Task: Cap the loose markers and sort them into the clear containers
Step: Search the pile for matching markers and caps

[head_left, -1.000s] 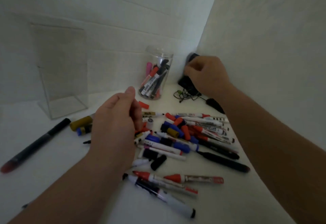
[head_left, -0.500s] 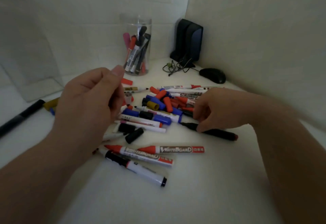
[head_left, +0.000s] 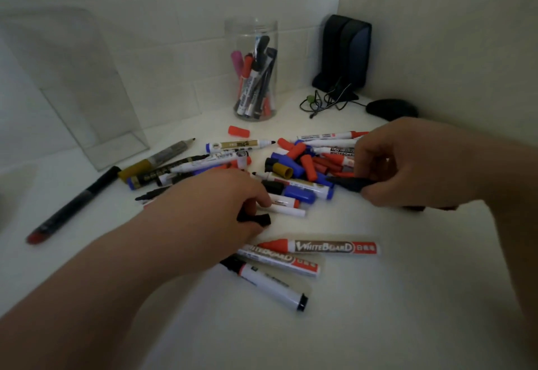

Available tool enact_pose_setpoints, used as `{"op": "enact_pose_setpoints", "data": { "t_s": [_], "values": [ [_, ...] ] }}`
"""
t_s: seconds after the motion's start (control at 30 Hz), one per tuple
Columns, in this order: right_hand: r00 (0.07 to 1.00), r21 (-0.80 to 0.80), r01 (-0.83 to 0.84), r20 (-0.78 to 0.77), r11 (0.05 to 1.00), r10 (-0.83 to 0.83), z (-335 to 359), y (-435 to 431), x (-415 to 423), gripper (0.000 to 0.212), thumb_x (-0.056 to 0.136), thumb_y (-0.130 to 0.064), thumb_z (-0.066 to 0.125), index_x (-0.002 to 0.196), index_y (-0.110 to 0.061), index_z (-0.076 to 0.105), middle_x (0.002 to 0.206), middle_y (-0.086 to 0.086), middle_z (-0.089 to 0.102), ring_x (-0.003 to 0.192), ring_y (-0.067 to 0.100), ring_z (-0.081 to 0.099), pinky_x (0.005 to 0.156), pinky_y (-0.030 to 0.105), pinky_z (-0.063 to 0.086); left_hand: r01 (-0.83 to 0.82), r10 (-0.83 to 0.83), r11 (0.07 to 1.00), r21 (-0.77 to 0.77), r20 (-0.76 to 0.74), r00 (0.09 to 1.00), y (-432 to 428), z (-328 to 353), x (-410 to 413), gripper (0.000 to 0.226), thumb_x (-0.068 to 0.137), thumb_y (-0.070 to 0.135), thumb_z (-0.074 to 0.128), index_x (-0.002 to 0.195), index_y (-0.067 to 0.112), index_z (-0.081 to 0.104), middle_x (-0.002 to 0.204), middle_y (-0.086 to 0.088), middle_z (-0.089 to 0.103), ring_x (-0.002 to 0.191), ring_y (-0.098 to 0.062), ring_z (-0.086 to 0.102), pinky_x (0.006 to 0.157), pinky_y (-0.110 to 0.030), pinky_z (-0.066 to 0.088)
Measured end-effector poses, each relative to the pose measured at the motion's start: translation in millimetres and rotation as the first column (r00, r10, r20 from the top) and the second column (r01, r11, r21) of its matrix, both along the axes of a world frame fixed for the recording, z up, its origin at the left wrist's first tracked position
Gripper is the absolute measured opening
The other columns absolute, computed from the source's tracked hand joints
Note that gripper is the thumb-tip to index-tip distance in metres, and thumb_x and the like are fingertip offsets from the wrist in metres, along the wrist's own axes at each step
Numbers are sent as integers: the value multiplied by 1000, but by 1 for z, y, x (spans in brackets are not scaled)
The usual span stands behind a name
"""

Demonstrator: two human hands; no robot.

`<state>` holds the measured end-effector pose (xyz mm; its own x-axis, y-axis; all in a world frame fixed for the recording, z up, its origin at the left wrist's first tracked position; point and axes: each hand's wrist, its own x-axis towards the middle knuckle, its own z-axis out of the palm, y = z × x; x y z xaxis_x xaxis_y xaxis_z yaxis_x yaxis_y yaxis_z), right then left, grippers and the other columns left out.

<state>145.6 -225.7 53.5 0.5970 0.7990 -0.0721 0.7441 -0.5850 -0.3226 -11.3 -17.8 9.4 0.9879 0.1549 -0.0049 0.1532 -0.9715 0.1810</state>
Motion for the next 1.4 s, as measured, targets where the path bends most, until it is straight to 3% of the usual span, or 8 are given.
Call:
{"op": "enact_pose_setpoints", "data": {
  "t_s": [0.3,0.4,0.53,0.7,0.83,1.0,1.17,1.4],
  "values": [
    [962,212,-77,-240,974,129,-6,11,-12,16,83,-14,74,79,-26,65,62,-4,70,51,10,67,51,17,49,35,-4,974,-222,138,990,-1,-2,1,37,100,39,50,132,57,46,108,30,49,91,11,48,76,-7,40],
    [917,348,-69,-348,935,197,-10,12,-10,11,88,-9,68,86,-20,66,52,10,64,40,16,57,45,22,46,62,85,863,-502,265,961,2,0,1,30,98,37,54,104,66,55,102,28,61,92,5,59,79,-16,53],
    [806,485,-10,-513,874,294,-10,13,-10,19,94,-5,57,92,-20,69,52,14,57,34,19,43,36,21,37,68,196,674,-736,267,943,5,-7,3,22,94,30,62,95,52,61,96,20,68,87,-4,66,83,-35,59],
    [759,545,49,-565,837,324,-18,17,-8,27,93,1,55,97,-20,72,54,7,58,37,17,42,34,21,34,112,-21,925,-363,245,969,1,-7,3,18,88,42,67,94,56,57,103,34,54,97,14,51,77,-5,43],
    [797,524,62,-538,849,274,-21,17,-5,22,94,1,56,100,-15,69,52,9,56,36,18,40,34,22,34,203,-180,967,-153,153,972,-3,-8,8,28,90,41,67,117,48,66,101,30,53,99,6,48,89,-14,42],
    [823,501,40,-507,864,256,-22,18,-4,22,92,0,60,98,-18,71,56,22,56,39,23,38,35,24,35,166,-146,972,-166,125,981,2,-6,11,37,86,44,70,122,49,61,107,29,55,100,7,49,86,-10,39],
    [847,488,50,-482,871,222,-21,16,0,26,92,-4,62,93,-28,73,60,16,62,39,21,43,36,24,39,-49,92,983,-174,247,965,35,10,0,15,88,35,69,92,48,64,88,26,58,84,7,53,72,-10,39],
    [859,476,57,-471,878,200,-21,18,0,28,92,-4,63,91,-31,73,68,22,66,39,19,45,36,23,40,-91,92,994,-63,14,996,26,4,7,10,89,42,69,94,49,63,82,26,52,73,5,50,59,-9,34]
  ]
}}
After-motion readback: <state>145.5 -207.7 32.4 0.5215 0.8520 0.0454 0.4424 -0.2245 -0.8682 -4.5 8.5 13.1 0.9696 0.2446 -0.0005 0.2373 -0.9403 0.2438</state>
